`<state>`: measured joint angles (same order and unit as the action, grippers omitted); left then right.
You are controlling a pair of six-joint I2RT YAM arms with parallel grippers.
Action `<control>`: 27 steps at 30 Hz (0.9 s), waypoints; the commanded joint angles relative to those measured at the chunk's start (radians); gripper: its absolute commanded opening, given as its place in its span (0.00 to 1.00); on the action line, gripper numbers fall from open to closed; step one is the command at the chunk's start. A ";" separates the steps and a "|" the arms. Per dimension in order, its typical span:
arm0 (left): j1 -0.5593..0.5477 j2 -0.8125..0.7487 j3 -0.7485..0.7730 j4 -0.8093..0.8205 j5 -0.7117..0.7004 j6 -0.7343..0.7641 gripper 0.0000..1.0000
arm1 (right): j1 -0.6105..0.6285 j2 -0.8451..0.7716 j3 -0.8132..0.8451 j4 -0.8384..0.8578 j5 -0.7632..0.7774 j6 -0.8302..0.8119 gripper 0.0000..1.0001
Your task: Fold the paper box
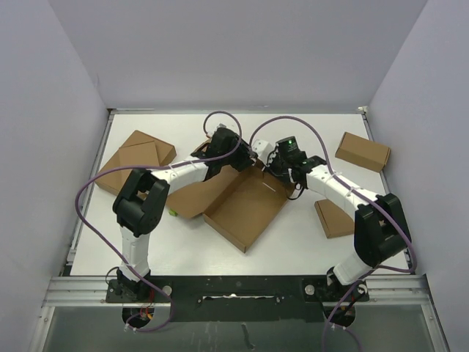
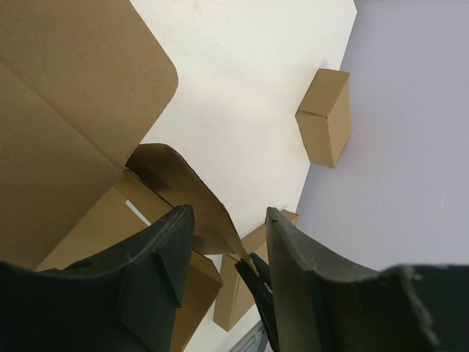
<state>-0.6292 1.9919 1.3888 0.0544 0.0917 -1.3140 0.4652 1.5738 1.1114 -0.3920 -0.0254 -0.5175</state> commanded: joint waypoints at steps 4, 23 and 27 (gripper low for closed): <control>-0.009 0.043 0.036 0.050 0.041 -0.057 0.34 | 0.037 -0.064 -0.018 0.086 0.050 -0.027 0.00; -0.005 0.036 -0.023 0.093 0.092 -0.083 0.10 | 0.046 -0.123 -0.035 0.080 -0.012 -0.050 0.26; -0.001 0.021 -0.053 0.114 0.102 -0.083 0.09 | -0.046 -0.186 -0.012 0.019 -0.237 0.012 0.44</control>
<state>-0.6334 2.0109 1.3537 0.0868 0.1715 -1.3895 0.4953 1.4948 1.0634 -0.3580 -0.0486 -0.5610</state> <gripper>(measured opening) 0.098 0.364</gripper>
